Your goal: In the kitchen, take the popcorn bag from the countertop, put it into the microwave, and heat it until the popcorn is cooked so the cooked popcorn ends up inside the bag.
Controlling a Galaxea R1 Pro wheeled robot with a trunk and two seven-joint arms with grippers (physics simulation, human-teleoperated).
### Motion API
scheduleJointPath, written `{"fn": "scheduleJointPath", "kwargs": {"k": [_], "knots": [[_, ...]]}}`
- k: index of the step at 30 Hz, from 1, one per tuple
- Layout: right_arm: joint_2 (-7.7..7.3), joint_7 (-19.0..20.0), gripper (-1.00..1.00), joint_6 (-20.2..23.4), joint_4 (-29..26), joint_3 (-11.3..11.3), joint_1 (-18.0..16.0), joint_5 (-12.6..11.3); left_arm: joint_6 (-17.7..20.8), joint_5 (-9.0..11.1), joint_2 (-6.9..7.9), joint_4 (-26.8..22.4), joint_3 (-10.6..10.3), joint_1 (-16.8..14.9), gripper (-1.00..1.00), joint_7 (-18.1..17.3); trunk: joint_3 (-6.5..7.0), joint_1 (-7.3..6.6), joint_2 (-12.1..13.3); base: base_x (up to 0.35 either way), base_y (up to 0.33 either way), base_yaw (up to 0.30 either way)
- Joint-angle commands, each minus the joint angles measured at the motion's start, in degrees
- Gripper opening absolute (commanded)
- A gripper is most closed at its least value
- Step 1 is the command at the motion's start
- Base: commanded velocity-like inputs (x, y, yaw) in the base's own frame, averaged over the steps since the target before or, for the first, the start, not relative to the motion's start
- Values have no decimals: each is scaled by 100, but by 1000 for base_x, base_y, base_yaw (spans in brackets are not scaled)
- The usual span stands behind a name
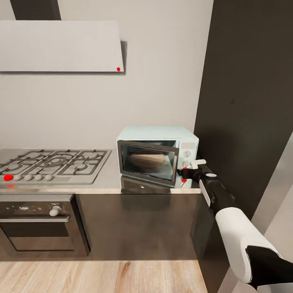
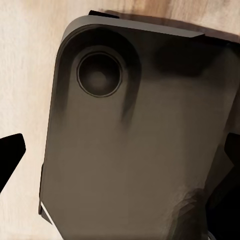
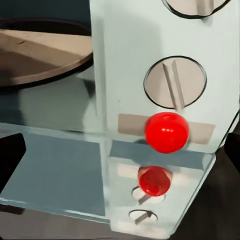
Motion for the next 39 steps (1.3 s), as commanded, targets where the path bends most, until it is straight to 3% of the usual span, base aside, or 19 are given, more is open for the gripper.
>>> {"fn": "scheduleJointPath", "kwargs": {"k": [1,4,15,22,32,39], "knots": [[53,277,100,26,-11,-17,-1,-26,-9,34,-1,-4,4,0,100,-1,-5,0,-3,0,0,0],[35,586,100,19,-9,-25,-1,-11,-9,34,-1,-4,4,0,100,-1,-5,0,-3,0,0,0],[-49,1004,100,8,-2,-24,-1,40,-9,34,-1,-4,4,0,100,-1,-5,0,-3,0,0,0],[-50,1038,100,8,-2,-19,-1,46,-9,41,0,-4,12,0,100,-1,-5,0,-3,-24,0,0],[-38,1050,100,8,-2,-12,-1,25,-9,42,6,-4,11,0,100,-1,-5,0,-3,-247,0,0],[33,1046,100,-8,13,-4,-1,-7,-9,42,6,-4,9,0,100,-1,-5,0,-3,-12,0,0]]}}
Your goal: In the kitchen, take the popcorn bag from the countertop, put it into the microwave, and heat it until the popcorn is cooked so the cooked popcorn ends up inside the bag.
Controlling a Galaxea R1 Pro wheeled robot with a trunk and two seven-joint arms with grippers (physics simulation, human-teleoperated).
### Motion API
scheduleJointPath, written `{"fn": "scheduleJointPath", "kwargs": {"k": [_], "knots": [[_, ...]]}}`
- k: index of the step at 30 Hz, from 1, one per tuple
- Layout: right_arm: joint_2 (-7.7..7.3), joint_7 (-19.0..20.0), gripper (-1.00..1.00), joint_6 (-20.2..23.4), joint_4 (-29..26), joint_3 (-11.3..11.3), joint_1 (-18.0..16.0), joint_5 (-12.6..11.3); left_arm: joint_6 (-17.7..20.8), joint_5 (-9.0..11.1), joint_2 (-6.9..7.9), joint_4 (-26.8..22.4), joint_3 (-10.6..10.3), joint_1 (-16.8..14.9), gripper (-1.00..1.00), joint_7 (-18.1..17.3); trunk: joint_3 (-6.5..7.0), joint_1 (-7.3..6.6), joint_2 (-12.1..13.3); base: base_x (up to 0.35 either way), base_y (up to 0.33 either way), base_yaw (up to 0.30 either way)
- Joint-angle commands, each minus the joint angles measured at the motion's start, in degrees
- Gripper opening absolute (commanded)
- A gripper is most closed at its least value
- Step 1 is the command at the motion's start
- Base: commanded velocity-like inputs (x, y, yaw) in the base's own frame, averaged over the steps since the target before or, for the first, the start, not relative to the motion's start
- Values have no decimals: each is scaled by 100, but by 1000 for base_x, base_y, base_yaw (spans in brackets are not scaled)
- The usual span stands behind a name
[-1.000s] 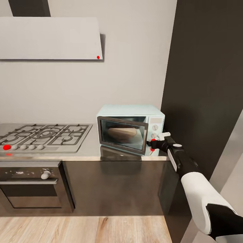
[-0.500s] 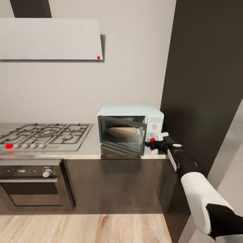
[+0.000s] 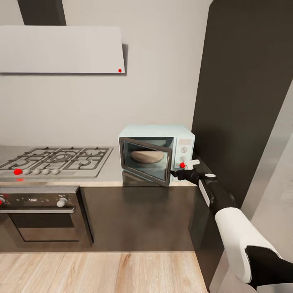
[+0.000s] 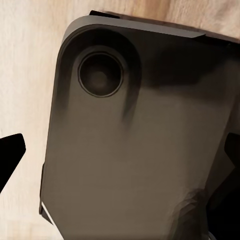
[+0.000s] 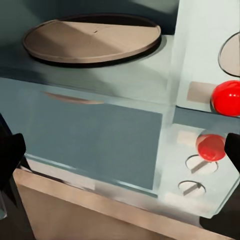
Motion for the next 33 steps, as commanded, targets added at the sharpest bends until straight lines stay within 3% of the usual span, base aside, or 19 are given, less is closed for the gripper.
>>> {"fn": "scheduleJointPath", "kwargs": {"k": [1,8,10,17,24,27,30,33], "knots": [[9,57,100,28,-9,-34,-3,33,-9,33,-4,-6,5,1,100,-1,-5,0,-3,0,0,0],[56,154,100,-32,37,-29,-3,-5,-9,33,-7,-6,2,1,100,-1,-5,0,-3,0,0,0],[124,421,100,-41,44,-29,-3,-6,-9,33,-7,-6,2,1,100,-1,-5,0,-3,0,0,0],[131,1251,100,-86,63,-37,-3,-4,-9,32,-7,-6,6,1,100,-1,-5,0,-3,0,0,0],[141,1706,100,-196,64,-32,-3,11,-9,30,-8,-6,5,1,100,-1,-5,0,-3,0,0,0],[172,1762,100,-181,63,-29,-3,11,-9,31,-7,-6,4,1,100,-1,-5,0,-3,0,0,0],[355,1758,100,-151,67,-29,-3,32,-9,33,-6,-6,1,1,100,-1,-5,0,-3,0,0,0],[397,1756,100,-136,71,-29,-1,37,-9,30,-1,-6,0,1,100,-1,-5,0,-3,0,0,0]]}}
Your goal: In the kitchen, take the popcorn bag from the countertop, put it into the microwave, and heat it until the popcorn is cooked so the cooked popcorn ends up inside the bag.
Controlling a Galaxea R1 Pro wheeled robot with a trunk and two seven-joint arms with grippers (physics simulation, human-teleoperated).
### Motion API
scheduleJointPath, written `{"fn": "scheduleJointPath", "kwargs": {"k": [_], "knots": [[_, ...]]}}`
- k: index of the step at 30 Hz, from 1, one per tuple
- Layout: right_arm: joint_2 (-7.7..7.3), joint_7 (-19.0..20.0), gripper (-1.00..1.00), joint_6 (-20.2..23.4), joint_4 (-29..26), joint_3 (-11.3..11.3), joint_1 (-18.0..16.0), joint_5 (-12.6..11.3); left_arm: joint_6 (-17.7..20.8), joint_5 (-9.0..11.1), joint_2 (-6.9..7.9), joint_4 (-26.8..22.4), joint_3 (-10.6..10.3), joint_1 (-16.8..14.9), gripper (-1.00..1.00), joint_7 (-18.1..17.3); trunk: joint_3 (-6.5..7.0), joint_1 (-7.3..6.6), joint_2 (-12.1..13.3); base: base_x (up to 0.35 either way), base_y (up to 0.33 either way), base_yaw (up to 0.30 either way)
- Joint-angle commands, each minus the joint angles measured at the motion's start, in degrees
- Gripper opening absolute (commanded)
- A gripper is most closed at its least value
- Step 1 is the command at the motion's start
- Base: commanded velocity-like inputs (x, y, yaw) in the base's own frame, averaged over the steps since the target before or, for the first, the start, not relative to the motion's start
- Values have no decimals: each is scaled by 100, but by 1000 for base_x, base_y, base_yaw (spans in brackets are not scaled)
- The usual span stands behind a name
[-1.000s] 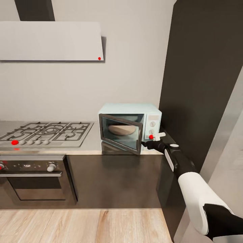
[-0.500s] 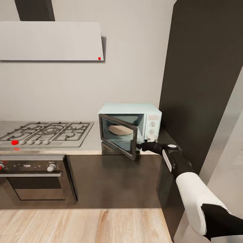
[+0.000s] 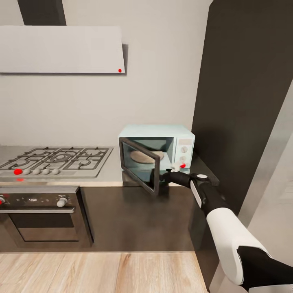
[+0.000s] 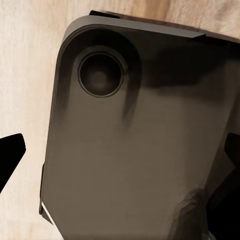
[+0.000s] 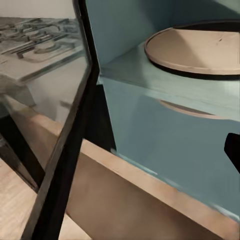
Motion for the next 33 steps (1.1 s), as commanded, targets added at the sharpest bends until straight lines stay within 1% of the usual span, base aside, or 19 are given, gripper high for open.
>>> {"fn": "scheduleJointPath", "kwargs": {"k": [1,5,7,9,12,17,33], "knots": [[27,55,100,41,-8,-43,-2,41,-8,34,0,-7,5,2,100,-1,-5,0,-3,0,0,0],[250,67,100,43,-8,-43,4,50,-8,32,0,-7,5,2,100,-1,-5,0,-3,0,0,0],[331,74,100,45,-14,-40,10,63,-8,29,-1,-7,5,2,100,-1,-5,0,-3,0,0,0],[402,85,100,50,-16,-36,18,110,-8,32,-2,-7,5,2,100,-1,-5,0,-3,0,0,0],[453,92,100,51,-16,-34,48,140,-8,33,-6,-7,11,2,100,-1,-5,0,-3,0,2,0],[478,94,100,52,-17,-34,56,153,-8,31,-8,-7,14,2,100,-1,-5,0,-3,-50,96,0],[471,89,100,52,-17,-38,57,156,-8,29,-8,-7,14,2,100,-1,-5,0,-3,-139,159,0]]}}
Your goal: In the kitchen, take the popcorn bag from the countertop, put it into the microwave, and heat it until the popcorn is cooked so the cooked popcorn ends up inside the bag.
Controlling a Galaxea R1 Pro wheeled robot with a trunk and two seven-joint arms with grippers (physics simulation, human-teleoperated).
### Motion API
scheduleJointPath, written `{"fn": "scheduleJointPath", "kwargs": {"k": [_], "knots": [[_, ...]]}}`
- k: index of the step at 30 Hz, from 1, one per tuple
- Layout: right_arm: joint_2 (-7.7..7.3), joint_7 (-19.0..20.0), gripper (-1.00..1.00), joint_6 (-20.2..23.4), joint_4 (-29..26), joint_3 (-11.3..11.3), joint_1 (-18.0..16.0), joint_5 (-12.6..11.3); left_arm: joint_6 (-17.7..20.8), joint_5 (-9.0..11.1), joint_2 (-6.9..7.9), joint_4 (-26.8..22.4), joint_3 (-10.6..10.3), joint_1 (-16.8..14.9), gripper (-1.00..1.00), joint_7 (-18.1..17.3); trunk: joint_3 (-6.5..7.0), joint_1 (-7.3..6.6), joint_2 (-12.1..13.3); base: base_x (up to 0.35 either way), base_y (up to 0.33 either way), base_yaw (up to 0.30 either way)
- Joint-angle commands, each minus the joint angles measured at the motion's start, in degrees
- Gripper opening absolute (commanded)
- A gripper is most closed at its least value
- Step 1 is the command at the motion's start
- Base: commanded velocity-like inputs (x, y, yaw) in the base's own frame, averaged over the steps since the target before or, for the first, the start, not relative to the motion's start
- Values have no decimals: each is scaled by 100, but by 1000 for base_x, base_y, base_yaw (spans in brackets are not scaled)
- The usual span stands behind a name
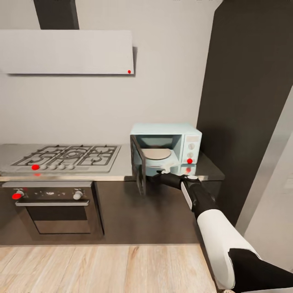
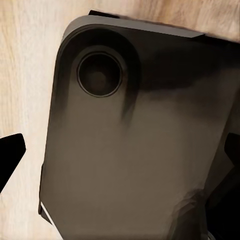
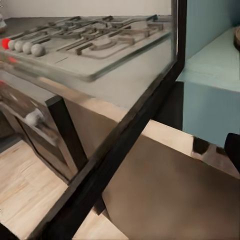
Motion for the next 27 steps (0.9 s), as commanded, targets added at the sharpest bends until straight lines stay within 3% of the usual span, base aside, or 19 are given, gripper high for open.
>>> {"fn": "scheduleJointPath", "kwargs": {"k": [1,27], "knots": [[11,49,100,45,-8,-41,-4,32,-8,31,1,-7,6,2,100,-1,-5,-1,-3,-136,145,0],[8,47,100,38,-8,-45,-4,32,0,39,7,-7,-3,2,100,-54,-5,-1,-3,-25,137,0]]}}
